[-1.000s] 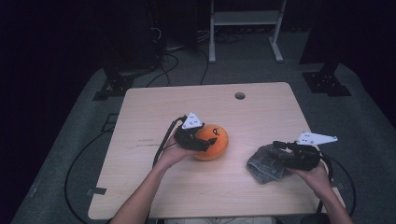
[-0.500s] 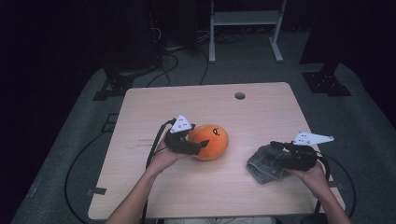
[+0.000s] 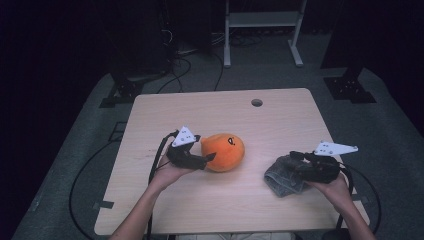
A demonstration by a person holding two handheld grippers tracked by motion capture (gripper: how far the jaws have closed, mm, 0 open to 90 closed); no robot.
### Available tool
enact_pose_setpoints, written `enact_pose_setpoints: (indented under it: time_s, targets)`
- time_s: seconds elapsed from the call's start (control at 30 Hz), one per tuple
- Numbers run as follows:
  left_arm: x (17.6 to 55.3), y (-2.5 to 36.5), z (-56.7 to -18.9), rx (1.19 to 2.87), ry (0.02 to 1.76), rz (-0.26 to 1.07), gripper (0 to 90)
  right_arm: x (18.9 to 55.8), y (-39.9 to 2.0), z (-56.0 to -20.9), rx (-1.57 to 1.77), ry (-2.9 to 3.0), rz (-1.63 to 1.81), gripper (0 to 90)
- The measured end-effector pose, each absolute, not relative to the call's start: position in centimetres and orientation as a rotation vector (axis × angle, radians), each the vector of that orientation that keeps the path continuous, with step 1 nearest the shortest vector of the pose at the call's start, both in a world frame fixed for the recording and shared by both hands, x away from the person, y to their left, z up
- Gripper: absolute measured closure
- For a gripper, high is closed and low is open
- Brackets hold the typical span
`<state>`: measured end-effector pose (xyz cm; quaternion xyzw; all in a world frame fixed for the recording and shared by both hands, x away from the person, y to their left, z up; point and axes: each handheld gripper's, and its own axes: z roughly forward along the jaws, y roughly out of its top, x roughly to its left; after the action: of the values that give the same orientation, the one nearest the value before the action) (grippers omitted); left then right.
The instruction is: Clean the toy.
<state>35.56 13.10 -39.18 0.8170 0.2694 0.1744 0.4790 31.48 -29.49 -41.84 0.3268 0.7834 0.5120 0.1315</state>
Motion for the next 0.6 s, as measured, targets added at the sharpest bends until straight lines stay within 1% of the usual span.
enact_pose_setpoints:
  time_s: [0.6]
  targets:
    - [33.3, 14.4, -40.2, 1.975, 0.680, 0.414, 13.4, 30.1, -29.4, -41.7, 0.927, 2.273, 1.500, 41.2]
